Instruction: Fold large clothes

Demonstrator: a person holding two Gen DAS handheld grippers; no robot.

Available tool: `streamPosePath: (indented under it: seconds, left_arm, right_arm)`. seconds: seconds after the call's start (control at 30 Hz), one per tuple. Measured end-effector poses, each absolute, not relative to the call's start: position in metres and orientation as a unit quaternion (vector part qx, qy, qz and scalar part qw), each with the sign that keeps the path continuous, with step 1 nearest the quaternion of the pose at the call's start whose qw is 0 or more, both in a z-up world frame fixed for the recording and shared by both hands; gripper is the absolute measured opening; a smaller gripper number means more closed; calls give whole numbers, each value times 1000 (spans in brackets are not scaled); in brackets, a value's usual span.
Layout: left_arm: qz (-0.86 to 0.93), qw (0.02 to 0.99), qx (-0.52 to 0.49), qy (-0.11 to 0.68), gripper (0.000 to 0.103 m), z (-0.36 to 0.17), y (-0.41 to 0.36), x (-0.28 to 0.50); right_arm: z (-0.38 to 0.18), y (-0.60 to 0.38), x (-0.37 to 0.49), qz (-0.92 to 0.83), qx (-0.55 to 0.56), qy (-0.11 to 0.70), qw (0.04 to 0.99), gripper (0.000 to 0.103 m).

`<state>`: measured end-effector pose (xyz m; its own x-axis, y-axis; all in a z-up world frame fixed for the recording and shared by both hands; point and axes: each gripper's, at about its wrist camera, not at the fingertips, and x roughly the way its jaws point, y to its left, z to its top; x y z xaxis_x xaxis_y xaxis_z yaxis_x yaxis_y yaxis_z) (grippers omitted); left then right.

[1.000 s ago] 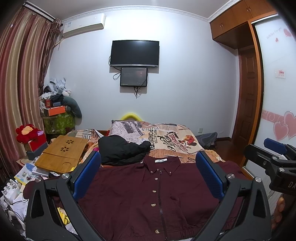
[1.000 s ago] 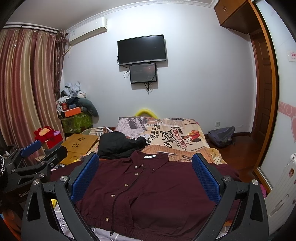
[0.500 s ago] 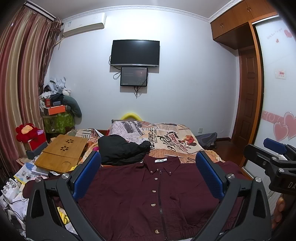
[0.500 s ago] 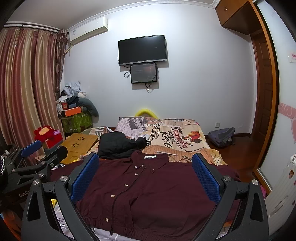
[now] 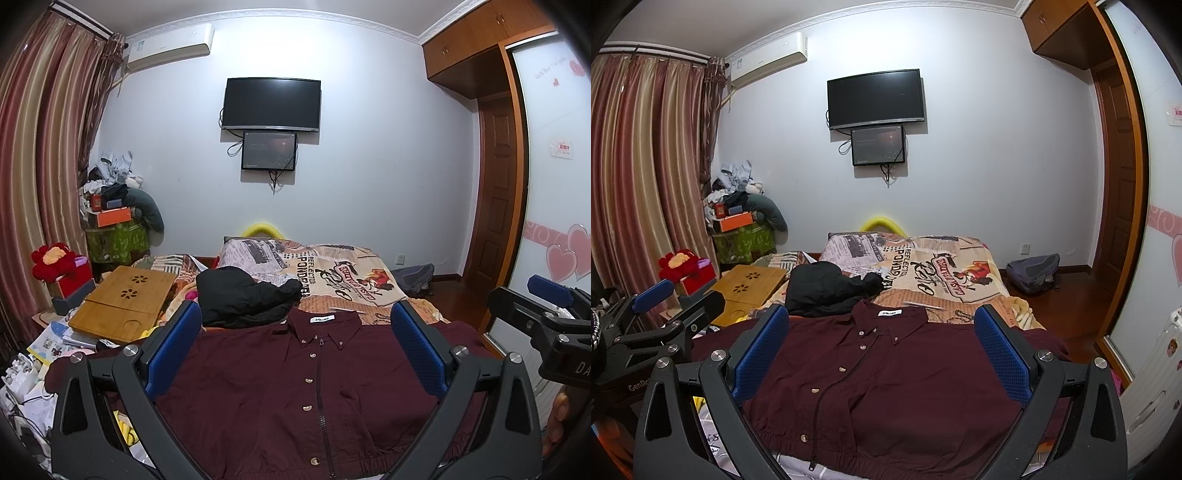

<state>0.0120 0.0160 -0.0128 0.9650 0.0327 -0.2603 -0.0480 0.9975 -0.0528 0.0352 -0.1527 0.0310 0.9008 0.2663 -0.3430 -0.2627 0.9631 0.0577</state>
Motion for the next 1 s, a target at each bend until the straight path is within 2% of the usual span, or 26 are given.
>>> streamPosePath:
  seconds: [0.7, 1.0]
  left_arm:
    - [44, 987, -46, 146, 103, -24, 38, 36]
    - [128, 972, -87, 175, 103, -40, 112, 75]
  right_arm:
    - [24, -144, 58, 131, -6, 200, 971, 100]
    - [9, -137, 95, 127, -7, 227, 966, 100]
